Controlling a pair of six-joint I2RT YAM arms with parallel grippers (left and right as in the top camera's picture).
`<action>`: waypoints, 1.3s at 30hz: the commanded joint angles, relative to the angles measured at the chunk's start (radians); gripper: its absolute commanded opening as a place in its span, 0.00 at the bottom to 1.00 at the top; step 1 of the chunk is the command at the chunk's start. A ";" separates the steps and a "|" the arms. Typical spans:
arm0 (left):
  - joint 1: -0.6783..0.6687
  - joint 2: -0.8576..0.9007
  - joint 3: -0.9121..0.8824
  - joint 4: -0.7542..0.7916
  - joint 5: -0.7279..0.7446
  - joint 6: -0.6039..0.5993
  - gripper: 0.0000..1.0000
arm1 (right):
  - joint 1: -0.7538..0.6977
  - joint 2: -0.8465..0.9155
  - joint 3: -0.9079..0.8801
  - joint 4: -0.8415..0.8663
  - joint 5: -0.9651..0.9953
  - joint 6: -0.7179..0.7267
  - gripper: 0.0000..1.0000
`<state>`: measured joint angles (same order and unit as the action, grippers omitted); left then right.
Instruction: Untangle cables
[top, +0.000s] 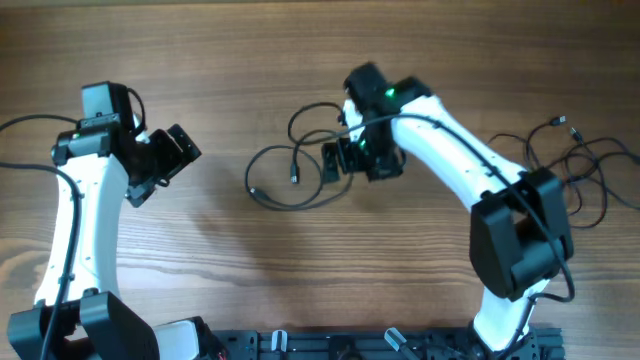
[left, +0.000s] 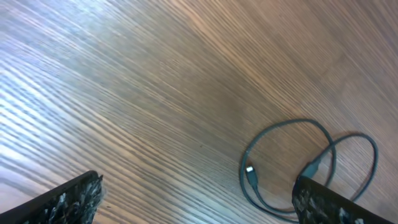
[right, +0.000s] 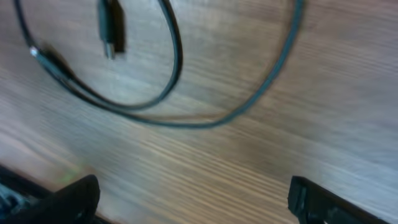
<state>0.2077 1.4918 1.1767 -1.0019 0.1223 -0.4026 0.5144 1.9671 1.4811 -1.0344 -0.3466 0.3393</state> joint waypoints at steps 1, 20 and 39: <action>0.004 -0.013 0.002 -0.005 -0.011 -0.010 1.00 | 0.046 0.006 -0.098 0.069 0.010 0.259 0.97; 0.004 -0.013 0.001 -0.006 -0.004 -0.009 1.00 | 0.089 0.006 -0.541 1.138 -0.230 0.760 0.88; 0.004 -0.013 0.001 -0.046 0.018 -0.009 1.00 | 0.089 0.006 -0.541 0.977 0.268 0.995 0.24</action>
<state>0.2089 1.4918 1.1767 -1.0477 0.1284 -0.4026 0.6090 1.9255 0.9806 0.0010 -0.1638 1.3350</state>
